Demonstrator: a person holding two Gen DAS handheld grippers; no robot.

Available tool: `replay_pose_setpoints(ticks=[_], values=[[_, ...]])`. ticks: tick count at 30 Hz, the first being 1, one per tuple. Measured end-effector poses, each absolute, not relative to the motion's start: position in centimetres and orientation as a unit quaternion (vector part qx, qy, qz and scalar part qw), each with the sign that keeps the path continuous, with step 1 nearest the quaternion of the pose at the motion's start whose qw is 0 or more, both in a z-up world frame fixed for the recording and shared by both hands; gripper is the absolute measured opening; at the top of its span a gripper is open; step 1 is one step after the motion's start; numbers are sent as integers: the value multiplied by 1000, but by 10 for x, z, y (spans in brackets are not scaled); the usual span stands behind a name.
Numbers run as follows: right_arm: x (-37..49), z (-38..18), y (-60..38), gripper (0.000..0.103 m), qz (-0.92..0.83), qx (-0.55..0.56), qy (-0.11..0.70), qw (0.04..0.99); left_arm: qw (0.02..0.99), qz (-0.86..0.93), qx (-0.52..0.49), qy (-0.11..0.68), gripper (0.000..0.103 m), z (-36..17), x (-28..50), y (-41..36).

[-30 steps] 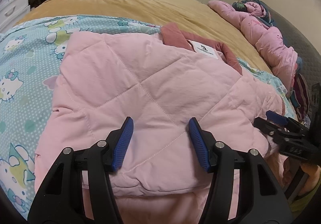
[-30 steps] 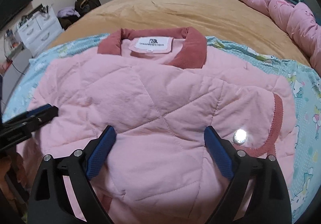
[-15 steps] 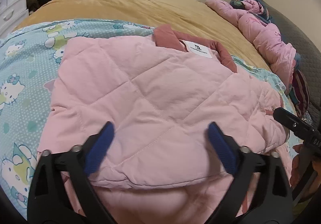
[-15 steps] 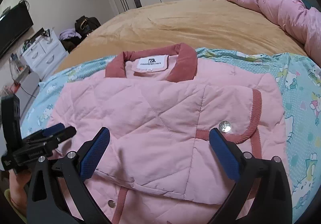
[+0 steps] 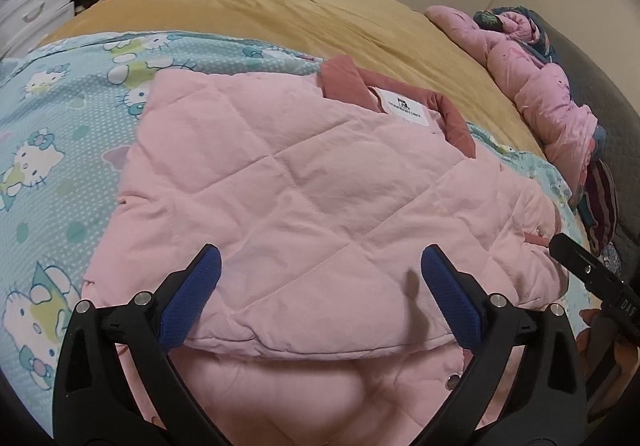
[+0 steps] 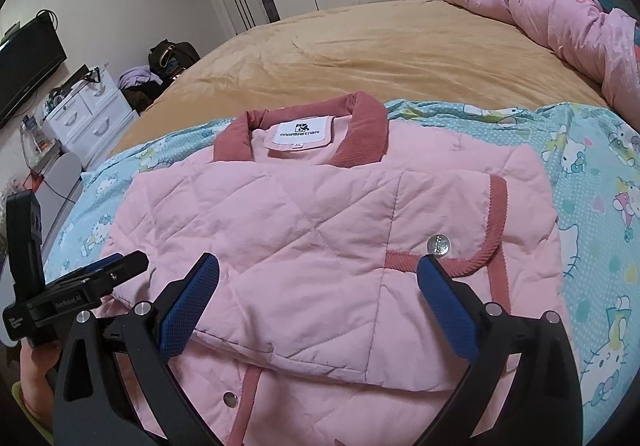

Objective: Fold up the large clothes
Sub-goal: 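Open the right tool on the cuff and raise both tools above the coat, then move both open tools back toward the ribbed hem of the coat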

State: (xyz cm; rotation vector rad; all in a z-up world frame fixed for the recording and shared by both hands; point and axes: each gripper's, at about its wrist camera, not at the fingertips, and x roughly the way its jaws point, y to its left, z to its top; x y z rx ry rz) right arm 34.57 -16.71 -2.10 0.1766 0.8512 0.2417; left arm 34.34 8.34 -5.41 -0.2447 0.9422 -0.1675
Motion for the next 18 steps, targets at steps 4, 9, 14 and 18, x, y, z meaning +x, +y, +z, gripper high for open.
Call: replay_pose_setpoints(ticks=[4, 9, 14, 18], values=[[342, -18, -167, 99, 116, 86, 408, 901, 882, -68, -108, 455, 94, -49, 340, 84], [333, -12, -170, 99, 118, 89, 402, 904, 884, -65, -102, 451, 94, -41, 333, 84], [324, -4, -172, 99, 122, 90, 396, 906, 889, -63, -91, 443, 94, -32, 326, 82], [317, 2, -172, 99, 124, 93, 391, 907, 897, -58, -69, 433, 94, -23, 319, 78]])
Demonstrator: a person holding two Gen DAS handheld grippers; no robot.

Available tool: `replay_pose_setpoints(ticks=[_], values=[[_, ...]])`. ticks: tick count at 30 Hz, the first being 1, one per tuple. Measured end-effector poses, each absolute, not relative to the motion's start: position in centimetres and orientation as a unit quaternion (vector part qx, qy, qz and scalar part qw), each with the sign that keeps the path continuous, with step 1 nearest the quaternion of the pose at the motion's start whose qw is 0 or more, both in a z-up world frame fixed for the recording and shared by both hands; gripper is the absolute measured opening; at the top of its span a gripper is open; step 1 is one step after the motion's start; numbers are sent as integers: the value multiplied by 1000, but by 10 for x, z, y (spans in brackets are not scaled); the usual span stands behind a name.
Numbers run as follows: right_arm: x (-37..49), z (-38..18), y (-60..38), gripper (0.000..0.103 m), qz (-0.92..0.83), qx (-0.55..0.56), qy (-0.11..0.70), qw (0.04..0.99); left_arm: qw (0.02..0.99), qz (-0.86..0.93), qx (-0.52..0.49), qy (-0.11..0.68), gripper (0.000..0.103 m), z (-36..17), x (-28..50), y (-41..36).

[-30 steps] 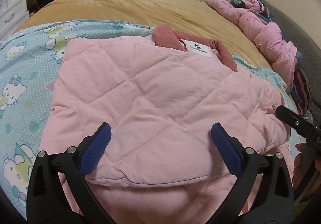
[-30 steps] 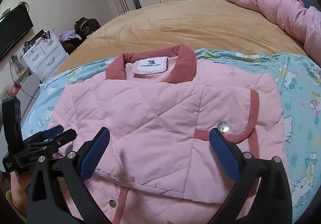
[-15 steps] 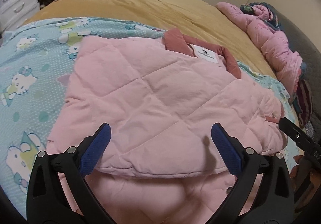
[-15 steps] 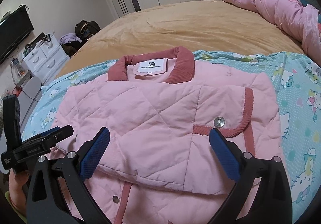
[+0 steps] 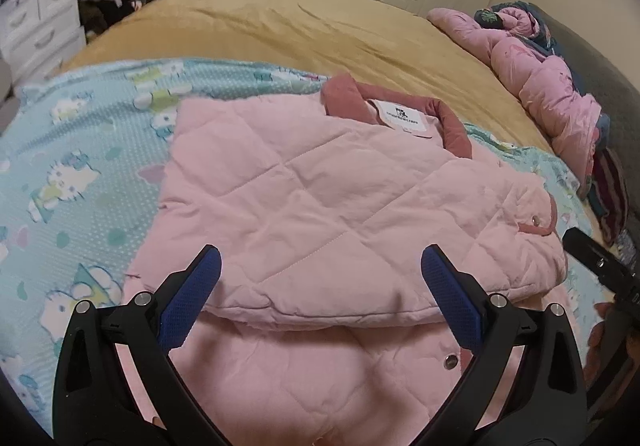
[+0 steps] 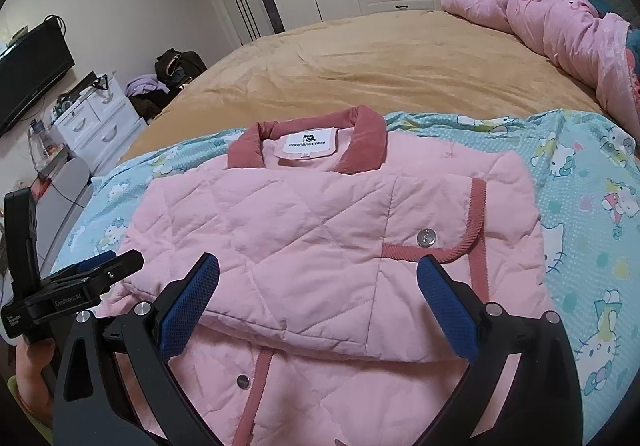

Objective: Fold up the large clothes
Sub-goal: 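Move both open tools back toward the ribbed hem of the coat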

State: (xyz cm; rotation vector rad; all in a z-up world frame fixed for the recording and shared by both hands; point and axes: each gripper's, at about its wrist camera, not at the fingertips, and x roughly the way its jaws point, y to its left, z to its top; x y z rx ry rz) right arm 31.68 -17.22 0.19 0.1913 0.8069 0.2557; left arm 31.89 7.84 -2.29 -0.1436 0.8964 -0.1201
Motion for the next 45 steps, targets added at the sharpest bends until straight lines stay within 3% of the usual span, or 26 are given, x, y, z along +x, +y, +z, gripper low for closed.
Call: replay_pose_setpoints(ticks=[45], values=[[175, 94, -190, 99, 151, 99, 302, 936, 942, -57, -59, 326, 94, 77, 174, 79]])
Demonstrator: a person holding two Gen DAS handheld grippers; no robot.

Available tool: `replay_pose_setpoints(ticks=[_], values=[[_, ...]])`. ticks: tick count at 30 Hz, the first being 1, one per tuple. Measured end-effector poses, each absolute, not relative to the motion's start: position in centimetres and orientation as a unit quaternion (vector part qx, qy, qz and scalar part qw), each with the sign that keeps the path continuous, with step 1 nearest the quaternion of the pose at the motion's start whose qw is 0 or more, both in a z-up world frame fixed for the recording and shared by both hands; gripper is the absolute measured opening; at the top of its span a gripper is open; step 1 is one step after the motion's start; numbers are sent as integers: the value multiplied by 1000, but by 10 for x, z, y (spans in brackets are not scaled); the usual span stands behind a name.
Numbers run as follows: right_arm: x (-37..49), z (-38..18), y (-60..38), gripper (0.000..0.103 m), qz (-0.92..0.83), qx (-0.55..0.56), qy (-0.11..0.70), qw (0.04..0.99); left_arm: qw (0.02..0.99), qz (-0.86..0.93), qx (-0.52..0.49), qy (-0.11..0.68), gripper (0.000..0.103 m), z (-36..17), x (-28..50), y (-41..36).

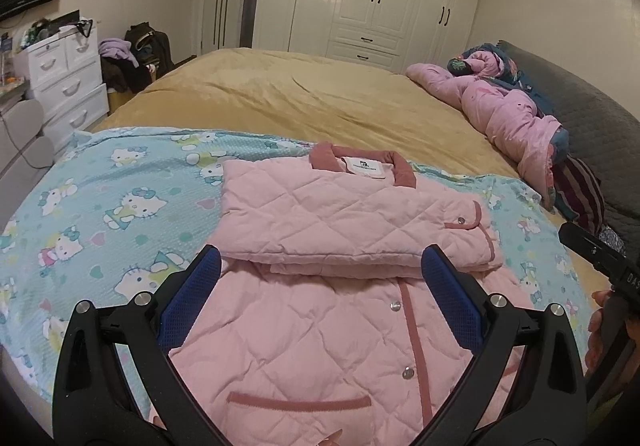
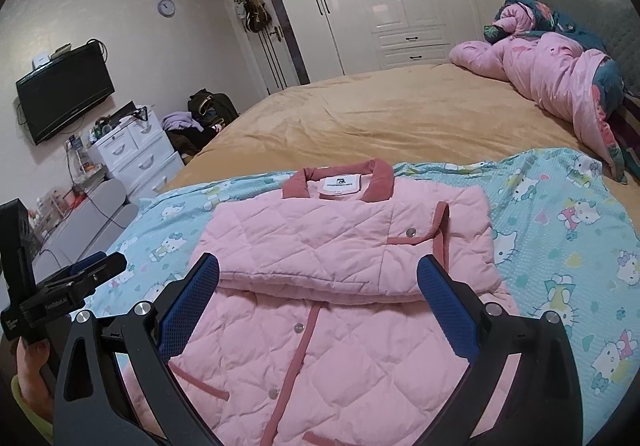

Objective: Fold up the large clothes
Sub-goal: 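Move both open tools back toward the ribbed hem of the coat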

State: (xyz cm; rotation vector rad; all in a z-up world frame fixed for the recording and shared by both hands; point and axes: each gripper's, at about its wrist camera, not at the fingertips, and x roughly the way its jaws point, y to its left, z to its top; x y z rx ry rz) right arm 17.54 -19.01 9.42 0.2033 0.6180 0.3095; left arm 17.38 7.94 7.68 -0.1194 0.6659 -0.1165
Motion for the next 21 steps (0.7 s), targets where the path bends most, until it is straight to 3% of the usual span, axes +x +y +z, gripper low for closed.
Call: replay_pose_setpoints(ticks=[21], values=[[111, 79, -207, 99, 158, 74, 329, 928, 946, -33, -43, 318, 94, 84, 107, 97]])
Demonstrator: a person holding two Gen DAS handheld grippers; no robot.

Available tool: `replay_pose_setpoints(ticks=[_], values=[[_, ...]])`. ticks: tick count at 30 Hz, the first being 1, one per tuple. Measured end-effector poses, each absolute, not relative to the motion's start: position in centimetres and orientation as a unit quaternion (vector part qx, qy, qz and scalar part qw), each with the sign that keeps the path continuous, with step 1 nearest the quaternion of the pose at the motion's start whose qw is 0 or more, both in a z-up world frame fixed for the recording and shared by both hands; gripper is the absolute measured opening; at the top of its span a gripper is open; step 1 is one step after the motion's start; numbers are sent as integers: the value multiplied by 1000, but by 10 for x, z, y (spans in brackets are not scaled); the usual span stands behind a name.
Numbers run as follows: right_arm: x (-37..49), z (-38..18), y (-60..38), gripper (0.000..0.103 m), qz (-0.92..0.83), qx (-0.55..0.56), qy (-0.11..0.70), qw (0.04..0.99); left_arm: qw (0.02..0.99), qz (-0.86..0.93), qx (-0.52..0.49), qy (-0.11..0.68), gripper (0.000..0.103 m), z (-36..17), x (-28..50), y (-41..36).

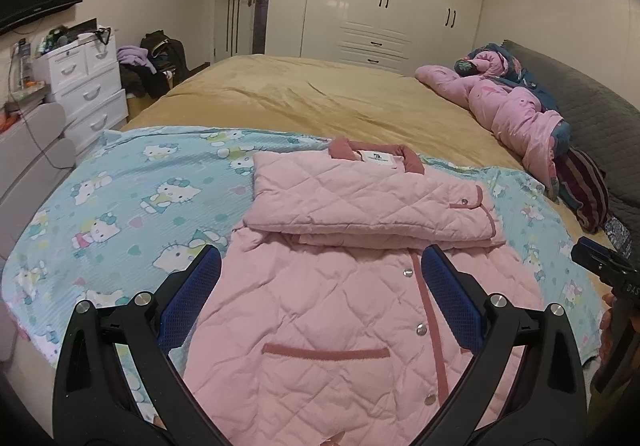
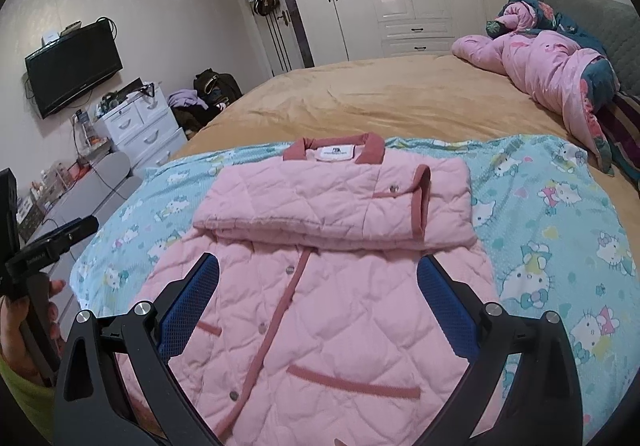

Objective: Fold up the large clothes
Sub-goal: 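Move both open tools back toward the ribbed hem of the coat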

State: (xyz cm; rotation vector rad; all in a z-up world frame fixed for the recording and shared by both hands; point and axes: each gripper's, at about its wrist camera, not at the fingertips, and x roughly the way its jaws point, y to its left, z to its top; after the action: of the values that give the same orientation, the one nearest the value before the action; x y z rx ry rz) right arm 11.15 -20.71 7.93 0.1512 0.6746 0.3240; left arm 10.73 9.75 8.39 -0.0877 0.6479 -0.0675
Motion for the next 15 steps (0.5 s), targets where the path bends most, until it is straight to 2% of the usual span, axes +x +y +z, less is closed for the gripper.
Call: replay_pose_setpoints(ticks=[15], values=[[87, 52, -207, 99, 178, 73, 364, 911, 934, -28, -49, 353, 94, 55, 85, 103]])
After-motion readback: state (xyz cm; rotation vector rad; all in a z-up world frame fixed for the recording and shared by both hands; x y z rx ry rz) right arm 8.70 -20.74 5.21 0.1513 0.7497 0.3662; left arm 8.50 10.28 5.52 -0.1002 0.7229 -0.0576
